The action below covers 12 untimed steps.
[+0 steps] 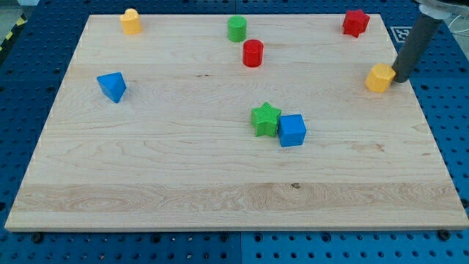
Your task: Push the green star towards the left a bit
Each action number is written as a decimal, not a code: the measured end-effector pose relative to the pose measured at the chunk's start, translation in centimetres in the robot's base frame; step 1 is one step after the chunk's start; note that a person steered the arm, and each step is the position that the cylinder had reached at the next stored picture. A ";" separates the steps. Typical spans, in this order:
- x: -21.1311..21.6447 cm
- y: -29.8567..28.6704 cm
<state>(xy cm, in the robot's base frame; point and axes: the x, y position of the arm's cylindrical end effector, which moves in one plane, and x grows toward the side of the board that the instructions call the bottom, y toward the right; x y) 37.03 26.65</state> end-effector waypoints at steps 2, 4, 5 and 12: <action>-1.6 -0.6; -4.9 -1.9; -5.1 -2.1; 10.2 -12.5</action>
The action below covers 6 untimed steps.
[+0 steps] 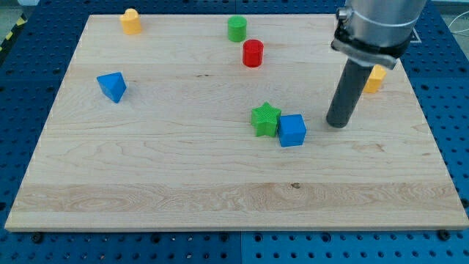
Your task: Push the green star towards the left a bit
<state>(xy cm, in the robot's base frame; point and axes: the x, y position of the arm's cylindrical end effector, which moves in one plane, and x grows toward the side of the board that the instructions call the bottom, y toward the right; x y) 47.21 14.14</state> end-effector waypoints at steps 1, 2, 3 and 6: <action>-0.1 -3.3; -0.8 -5.7; -1.2 -8.4; -1.7 -15.5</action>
